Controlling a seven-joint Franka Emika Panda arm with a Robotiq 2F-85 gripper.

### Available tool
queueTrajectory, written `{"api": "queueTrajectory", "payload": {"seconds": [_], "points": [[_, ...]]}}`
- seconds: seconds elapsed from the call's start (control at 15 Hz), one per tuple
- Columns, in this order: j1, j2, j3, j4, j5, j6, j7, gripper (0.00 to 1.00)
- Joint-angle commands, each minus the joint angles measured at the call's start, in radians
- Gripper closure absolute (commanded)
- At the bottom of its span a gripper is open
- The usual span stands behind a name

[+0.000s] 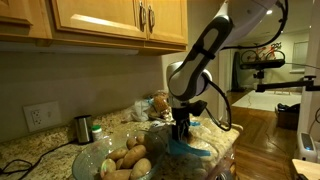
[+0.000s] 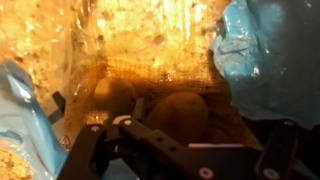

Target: Remove the potatoes from the plastic bag and place them in the glass bowl on the left

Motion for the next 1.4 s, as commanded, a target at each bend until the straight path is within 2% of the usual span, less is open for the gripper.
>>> {"api": "queueTrajectory", "payload": {"seconds": [0.0, 0.33, 0.4, 0.47, 0.8, 0.87, 1.33], "points": [[-0.022, -0.031, -0.014, -0.057, -0.006, 0.061, -0.013, 0.0], [-0.044, -0.027, -0.03, -0.058, -0.014, 0.121, -0.044, 0.0], [-0.048, -0.027, -0.027, -0.056, -0.008, 0.13, -0.054, 0.17], [-0.051, -0.026, -0.024, -0.054, -0.006, 0.138, -0.062, 0.26], [-0.06, -0.016, -0.012, -0.046, 0.007, 0.142, -0.099, 0.61], [-0.062, -0.015, -0.012, -0.045, 0.009, 0.141, -0.105, 0.65], [-0.085, -0.045, 0.0, -0.066, 0.042, 0.108, -0.158, 0.66]]}}
